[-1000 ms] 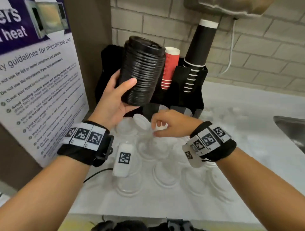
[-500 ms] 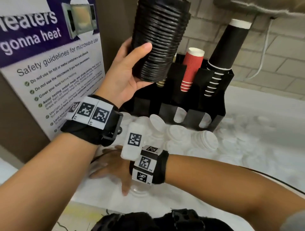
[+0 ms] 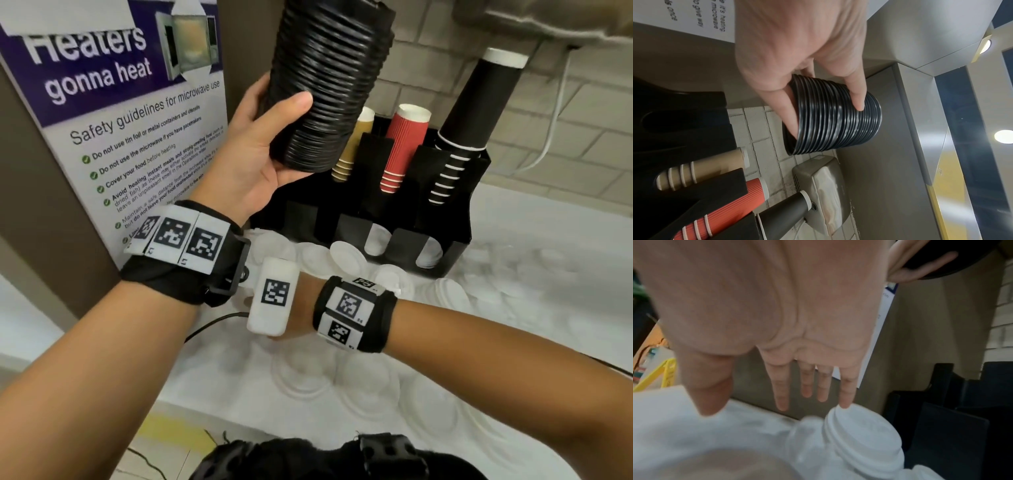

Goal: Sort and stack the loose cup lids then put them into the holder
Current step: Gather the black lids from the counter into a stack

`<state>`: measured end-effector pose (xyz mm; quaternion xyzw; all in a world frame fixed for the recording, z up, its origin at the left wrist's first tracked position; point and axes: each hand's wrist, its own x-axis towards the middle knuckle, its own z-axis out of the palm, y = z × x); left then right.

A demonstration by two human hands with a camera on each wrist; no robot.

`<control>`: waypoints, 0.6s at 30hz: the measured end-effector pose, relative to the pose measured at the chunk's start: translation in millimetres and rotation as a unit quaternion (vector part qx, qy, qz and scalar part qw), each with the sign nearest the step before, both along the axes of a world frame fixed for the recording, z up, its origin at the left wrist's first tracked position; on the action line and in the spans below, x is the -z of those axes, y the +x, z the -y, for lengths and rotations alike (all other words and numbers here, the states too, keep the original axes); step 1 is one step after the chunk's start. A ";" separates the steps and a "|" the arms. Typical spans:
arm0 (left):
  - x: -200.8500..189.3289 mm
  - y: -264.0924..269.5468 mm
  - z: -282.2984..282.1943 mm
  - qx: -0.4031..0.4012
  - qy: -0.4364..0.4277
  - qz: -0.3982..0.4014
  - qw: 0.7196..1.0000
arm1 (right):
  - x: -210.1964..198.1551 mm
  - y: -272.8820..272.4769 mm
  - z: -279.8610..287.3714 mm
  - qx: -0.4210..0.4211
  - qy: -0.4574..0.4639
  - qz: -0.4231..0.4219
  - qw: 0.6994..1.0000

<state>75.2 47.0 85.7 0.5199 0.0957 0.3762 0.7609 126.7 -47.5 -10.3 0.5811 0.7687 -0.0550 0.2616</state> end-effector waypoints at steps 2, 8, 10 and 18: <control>-0.2 -1.9 1.4 -0.004 -0.001 0.001 1.000 | -2.2 -0.2 7.8 -0.048 0.011 -0.065 0.997; -3.2 -6.2 5.5 -0.009 -0.004 0.012 1.000 | 16.5 -14.0 44.6 -0.189 -0.071 -0.022 0.979; -1.6 -8.1 6.7 -0.007 -0.010 0.017 1.000 | 23.5 -8.5 49.6 -0.191 -0.040 0.009 0.981; 11.0 -11.1 12.0 0.019 -0.044 0.036 0.998 | -1.0 35.0 38.8 0.011 0.058 -0.268 0.962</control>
